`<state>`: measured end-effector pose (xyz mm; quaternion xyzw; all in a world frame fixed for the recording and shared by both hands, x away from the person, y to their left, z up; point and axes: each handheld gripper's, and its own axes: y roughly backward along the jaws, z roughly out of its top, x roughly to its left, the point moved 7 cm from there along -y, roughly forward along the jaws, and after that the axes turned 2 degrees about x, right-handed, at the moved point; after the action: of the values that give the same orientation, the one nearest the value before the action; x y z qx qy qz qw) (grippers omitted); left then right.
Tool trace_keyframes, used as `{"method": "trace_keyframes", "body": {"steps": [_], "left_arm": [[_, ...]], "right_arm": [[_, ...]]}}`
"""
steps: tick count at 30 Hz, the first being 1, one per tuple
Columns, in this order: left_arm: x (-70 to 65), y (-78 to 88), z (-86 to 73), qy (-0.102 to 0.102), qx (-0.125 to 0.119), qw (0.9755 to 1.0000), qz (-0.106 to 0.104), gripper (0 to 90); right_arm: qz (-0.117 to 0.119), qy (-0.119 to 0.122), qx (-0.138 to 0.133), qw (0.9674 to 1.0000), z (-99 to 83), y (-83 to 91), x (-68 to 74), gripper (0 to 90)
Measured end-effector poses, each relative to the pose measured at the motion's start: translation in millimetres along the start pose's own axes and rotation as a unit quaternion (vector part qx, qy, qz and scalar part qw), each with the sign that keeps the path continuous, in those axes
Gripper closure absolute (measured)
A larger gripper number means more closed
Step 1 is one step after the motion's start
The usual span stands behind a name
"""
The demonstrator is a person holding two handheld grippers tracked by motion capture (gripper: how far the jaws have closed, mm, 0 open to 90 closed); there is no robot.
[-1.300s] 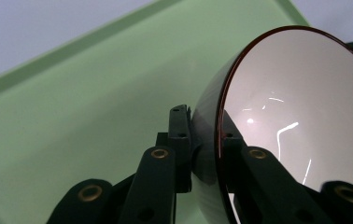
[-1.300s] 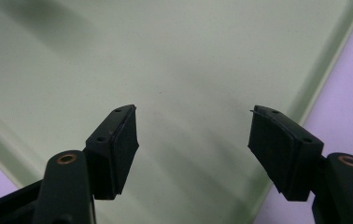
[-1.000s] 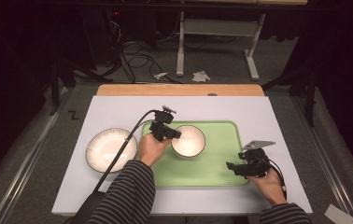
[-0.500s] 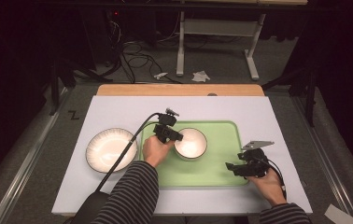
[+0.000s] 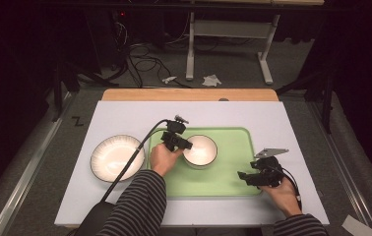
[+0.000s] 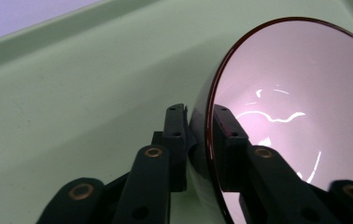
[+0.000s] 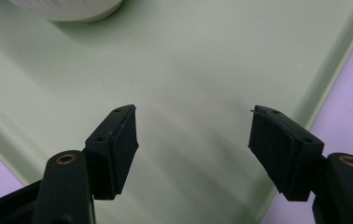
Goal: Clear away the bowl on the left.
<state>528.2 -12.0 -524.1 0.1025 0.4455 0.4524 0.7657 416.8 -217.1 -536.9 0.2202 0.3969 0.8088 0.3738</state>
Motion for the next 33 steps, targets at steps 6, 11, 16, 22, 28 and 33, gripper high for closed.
{"method": "trace_keyframes", "body": {"steps": [6,11,16,22,28,33], "left_arm": [[1.3,8.0,0.5,-0.018,0.000,0.9998,0.012,67.5],[-3.5,14.7,7.6,-0.006,-0.028,0.9996,0.009,59.4],[-5.1,34.8,12.7,-0.033,-0.028,0.9991,0.005,54.3],[-5.1,51.9,20.0,-0.039,-0.042,0.9984,0.000,53.6],[2.8,68.4,23.6,-0.036,-0.053,0.9980,0.000,52.8],[11.8,79.6,25.9,-0.035,-0.059,0.9977,0.005,52.5]], "right_arm": [[0.001,0.003,0.004,1.0000,-0.7,-0.9,1.0,33.9],[0.001,0.001,0.002,1.0000,-0.3,-0.8,0.4,33.9],[0.003,0.003,0.005,1.0000,-0.7,-1.3,1.1,33.7],[0.002,0.003,0.003,1.0000,-0.4,-1.3,0.3,33.7],[0.003,0.002,0.003,1.0000,-0.4,-1.8,0.3,33.6],[0.002,0.002,0.007,1.0000,-0.9,-2.5,0.5,33.6]]}}
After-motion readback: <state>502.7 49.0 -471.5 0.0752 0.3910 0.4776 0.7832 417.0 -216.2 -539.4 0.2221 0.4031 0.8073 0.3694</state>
